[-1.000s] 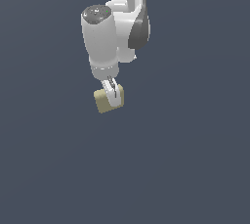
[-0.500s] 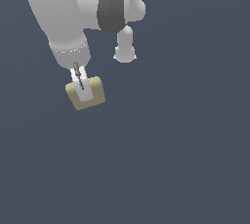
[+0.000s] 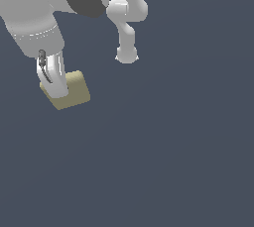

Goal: Pick up the object and move it to a goal position.

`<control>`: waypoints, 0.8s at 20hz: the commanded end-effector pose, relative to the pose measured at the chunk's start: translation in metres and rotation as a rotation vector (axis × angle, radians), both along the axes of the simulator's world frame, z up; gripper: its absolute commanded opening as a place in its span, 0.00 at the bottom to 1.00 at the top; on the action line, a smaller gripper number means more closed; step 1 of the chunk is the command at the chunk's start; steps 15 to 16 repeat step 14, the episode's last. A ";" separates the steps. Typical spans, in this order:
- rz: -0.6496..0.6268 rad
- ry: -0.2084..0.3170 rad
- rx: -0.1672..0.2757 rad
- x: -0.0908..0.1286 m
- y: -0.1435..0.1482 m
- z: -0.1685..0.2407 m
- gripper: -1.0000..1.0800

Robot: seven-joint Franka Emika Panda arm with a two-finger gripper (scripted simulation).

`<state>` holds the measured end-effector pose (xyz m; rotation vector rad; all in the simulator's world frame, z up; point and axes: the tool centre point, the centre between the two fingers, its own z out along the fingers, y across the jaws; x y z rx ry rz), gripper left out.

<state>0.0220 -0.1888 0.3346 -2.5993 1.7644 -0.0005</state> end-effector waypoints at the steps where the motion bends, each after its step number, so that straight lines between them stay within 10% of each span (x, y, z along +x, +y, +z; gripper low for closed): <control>1: 0.001 0.000 0.000 0.004 -0.008 0.008 0.00; 16: 0.001 0.000 0.000 0.014 -0.024 0.024 0.00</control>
